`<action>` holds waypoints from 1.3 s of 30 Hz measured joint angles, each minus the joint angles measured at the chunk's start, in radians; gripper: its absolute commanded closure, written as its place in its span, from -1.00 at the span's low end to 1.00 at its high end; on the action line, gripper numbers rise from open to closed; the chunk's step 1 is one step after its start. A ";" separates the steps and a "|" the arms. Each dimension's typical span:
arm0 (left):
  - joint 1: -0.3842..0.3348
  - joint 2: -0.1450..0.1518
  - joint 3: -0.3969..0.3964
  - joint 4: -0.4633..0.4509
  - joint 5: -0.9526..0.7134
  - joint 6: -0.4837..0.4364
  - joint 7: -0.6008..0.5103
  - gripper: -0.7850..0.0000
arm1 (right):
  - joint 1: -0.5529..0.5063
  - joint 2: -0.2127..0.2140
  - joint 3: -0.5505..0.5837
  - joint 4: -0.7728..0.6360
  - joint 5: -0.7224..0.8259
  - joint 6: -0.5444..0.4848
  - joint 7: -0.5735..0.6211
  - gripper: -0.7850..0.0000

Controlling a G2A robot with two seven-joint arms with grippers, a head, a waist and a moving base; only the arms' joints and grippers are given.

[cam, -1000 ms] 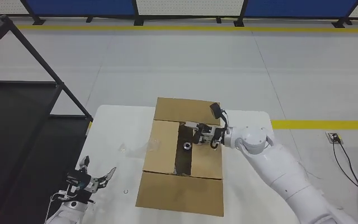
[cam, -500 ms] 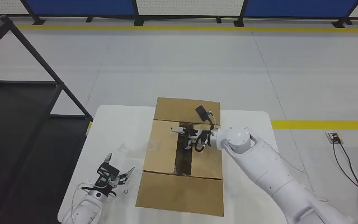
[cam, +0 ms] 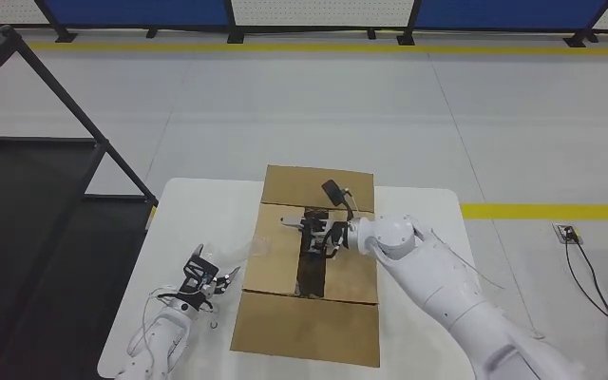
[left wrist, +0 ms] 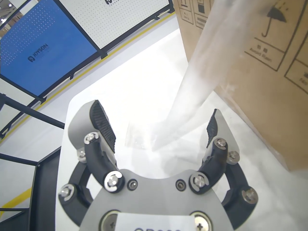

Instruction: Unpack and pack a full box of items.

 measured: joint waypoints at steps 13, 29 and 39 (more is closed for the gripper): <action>0.042 0.014 -0.081 -0.021 -0.060 -0.004 0.056 -1.00 | 0.003 -0.017 0.054 0.014 0.045 -0.065 0.073 -1.00; 0.132 0.025 -0.098 -0.090 -0.044 -0.061 0.083 -1.00 | -0.008 -0.045 0.094 -0.083 0.065 -0.039 0.026 -1.00; 0.110 0.015 -0.062 -0.067 -0.059 -0.050 0.078 -1.00 | -0.021 -0.080 0.091 -0.166 0.091 -0.018 -0.045 -1.00</action>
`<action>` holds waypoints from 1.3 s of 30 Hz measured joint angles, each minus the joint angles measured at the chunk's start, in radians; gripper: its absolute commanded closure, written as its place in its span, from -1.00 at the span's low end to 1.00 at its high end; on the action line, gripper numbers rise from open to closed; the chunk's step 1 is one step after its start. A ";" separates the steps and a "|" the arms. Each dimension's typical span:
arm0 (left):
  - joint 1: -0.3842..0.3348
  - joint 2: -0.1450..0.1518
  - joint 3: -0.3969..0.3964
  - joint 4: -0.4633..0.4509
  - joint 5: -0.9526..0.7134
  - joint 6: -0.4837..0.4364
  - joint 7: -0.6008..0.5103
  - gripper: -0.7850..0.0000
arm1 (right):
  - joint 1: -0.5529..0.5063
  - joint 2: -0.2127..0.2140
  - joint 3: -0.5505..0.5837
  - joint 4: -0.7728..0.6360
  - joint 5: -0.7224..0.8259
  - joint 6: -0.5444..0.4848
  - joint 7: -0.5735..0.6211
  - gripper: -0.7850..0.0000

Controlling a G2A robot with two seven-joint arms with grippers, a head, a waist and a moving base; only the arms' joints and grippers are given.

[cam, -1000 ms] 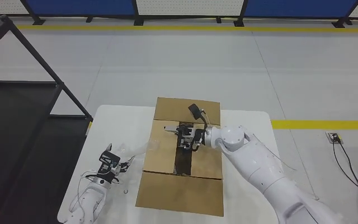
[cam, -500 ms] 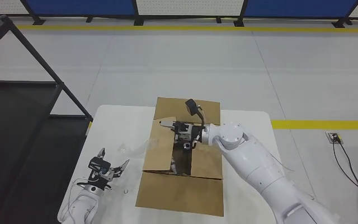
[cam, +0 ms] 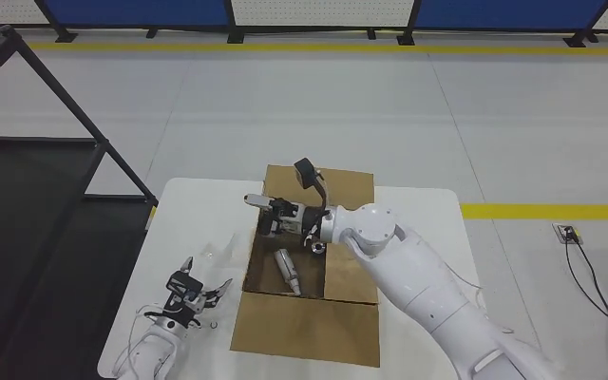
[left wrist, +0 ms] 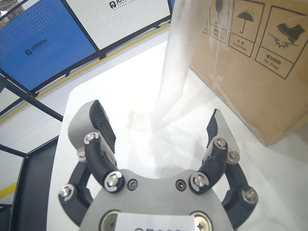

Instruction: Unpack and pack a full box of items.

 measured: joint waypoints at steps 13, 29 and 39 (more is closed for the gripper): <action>-0.097 -0.031 0.079 0.070 -0.038 0.079 -0.020 -1.00 | -0.004 -0.048 -0.012 0.019 0.027 -0.036 -0.004 -1.00; -0.084 -0.031 -0.028 0.075 -0.177 0.178 0.021 -1.00 | 0.019 -0.085 0.004 0.097 0.015 -0.046 0.027 -1.00; -0.021 -0.026 -0.046 -0.015 -0.154 0.171 -0.035 -1.00 | 0.042 -0.107 0.017 0.153 0.017 -0.053 0.057 -1.00</action>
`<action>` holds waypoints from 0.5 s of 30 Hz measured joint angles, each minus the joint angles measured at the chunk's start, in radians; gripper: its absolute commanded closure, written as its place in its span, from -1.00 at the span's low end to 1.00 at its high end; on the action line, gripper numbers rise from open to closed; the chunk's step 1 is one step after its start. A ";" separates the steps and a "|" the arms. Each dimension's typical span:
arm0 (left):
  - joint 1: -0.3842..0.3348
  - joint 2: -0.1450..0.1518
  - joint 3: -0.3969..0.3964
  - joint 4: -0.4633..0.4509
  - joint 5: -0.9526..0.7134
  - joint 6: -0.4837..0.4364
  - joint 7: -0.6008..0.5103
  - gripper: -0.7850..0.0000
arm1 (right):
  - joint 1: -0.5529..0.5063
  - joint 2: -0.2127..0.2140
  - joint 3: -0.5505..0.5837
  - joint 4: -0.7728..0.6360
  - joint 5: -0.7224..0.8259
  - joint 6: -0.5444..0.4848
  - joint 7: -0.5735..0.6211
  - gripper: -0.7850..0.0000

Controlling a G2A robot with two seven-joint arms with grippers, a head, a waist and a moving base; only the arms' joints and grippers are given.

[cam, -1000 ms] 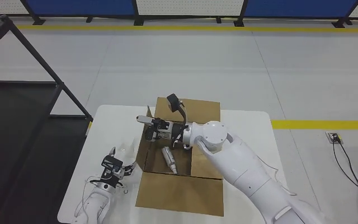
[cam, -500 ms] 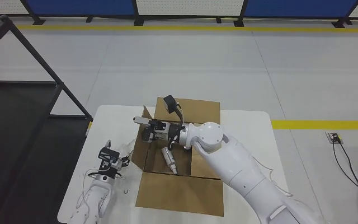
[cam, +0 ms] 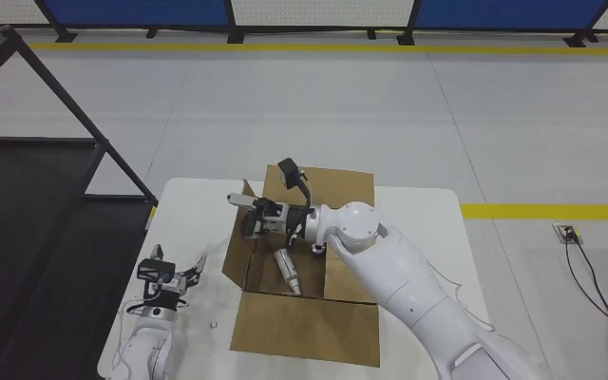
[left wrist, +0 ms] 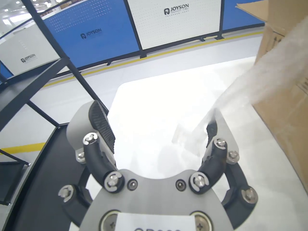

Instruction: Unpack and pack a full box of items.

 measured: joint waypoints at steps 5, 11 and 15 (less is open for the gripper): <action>-0.025 -0.006 0.045 0.031 0.047 -0.030 -0.038 -1.00 | 0.008 -0.008 0.010 0.025 -0.002 -0.003 0.010 -1.00; -0.096 -0.017 0.098 0.120 0.073 -0.055 -0.070 -1.00 | 0.012 -0.016 0.020 0.041 -0.011 -0.002 0.015 -1.00; -0.136 -0.025 0.135 0.173 0.095 -0.082 -0.061 -1.00 | 0.013 -0.020 0.026 0.047 -0.020 0.000 0.017 -1.00</action>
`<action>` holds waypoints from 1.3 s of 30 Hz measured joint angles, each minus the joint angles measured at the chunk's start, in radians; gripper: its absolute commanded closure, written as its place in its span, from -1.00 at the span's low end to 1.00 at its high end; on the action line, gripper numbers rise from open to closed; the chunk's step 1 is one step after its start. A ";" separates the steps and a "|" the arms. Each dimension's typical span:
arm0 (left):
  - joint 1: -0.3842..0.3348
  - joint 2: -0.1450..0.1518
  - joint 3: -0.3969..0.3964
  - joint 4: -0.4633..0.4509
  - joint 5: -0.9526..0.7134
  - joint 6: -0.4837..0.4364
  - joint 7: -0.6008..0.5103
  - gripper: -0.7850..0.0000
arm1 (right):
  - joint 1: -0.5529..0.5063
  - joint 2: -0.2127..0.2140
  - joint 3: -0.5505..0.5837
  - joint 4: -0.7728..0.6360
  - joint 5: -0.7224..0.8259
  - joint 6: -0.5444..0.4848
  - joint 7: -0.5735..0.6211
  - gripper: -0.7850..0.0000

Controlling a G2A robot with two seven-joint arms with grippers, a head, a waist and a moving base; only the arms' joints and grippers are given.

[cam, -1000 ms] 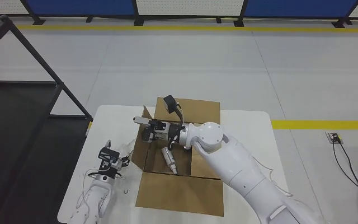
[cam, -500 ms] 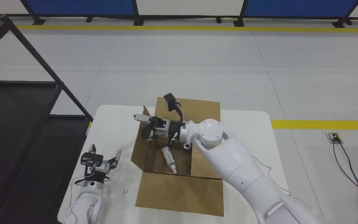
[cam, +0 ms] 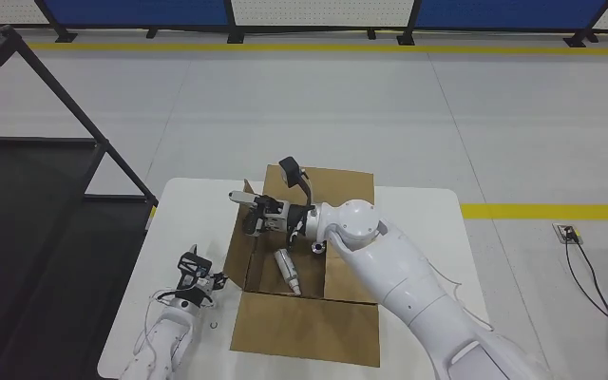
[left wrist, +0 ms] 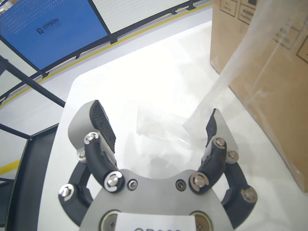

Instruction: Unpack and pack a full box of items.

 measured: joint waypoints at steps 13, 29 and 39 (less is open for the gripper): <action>-0.066 -0.024 0.018 0.103 -0.057 0.094 0.039 -1.00 | -0.008 -0.009 0.026 0.012 -0.024 -0.003 0.006 -1.00; 0.131 0.000 -0.143 -0.089 -0.152 0.210 0.098 -1.00 | -0.011 -0.017 0.055 0.024 -0.045 0.002 0.033 -1.00; 0.252 0.007 -0.213 -0.227 -0.147 0.270 0.061 -1.00 | 0.003 -0.030 0.064 0.059 -0.047 0.003 0.048 -1.00</action>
